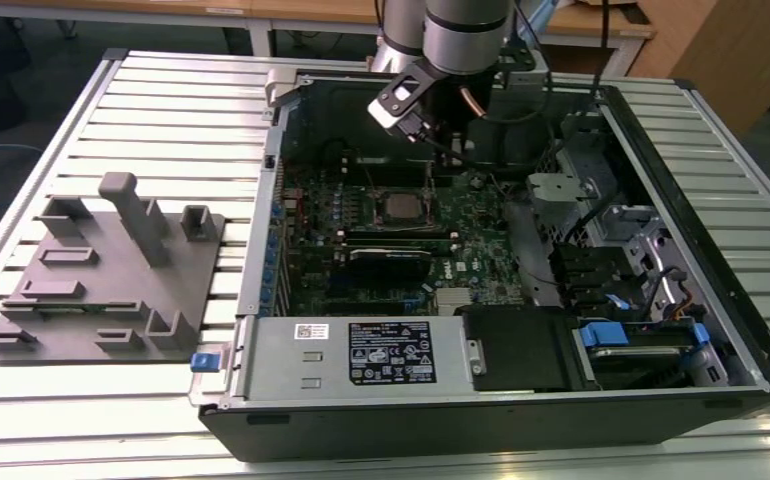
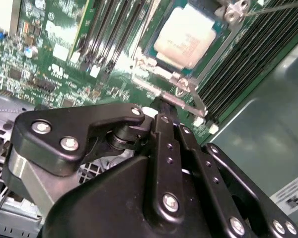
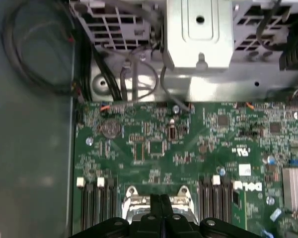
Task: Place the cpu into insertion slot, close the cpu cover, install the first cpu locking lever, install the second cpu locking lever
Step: 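Close the cpu cover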
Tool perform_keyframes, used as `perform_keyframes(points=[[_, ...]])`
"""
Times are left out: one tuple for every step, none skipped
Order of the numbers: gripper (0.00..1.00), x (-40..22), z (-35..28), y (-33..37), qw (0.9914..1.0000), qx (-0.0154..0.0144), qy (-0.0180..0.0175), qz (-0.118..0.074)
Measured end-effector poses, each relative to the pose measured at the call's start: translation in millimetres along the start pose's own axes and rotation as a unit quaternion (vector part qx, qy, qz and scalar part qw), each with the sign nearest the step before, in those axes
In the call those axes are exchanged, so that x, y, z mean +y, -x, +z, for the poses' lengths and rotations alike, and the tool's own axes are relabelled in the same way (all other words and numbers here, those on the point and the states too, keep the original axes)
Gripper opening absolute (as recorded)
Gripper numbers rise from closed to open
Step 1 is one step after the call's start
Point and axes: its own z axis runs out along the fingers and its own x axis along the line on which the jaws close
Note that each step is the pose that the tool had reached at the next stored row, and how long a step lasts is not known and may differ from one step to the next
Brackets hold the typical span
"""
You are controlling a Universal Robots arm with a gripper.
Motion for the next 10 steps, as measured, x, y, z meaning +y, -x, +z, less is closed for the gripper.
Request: perform_keyframes(points=[[0.10,-2.4,-0.1,0.0,1.00000,0.0000,0.0006,0.000],[0.10,-4.7,-0.2,0.1,1.00000,0.0000,0.0011,0.000],[0.10,-6.5,-0.3,0.1,1.00000,0.0000,0.0015,0.000],[0.10,-7.1,-0.4,0.1,1.00000,0.0000,0.0016,0.000],[0.10,-7.1,-0.4,0.1,1.00000,0.0000,0.0016,0.000],[0.10,-7.1,-0.4,0.1,1.00000,0.0000,0.0017,0.000],[0.10,-7.1,-0.4,0.2,1.00000,0.0000,0.0016,0.000],[0.10,-7.1,-0.4,0.2,1.00000,0.0000,0.0017,0.000],[0.10,-7.1,-0.3,0.2,1.00000,0.0000,0.0012,0.000],[0.10,-7.2,-0.1,0.2,0.99999,0.0000,-0.0032,0.000]])
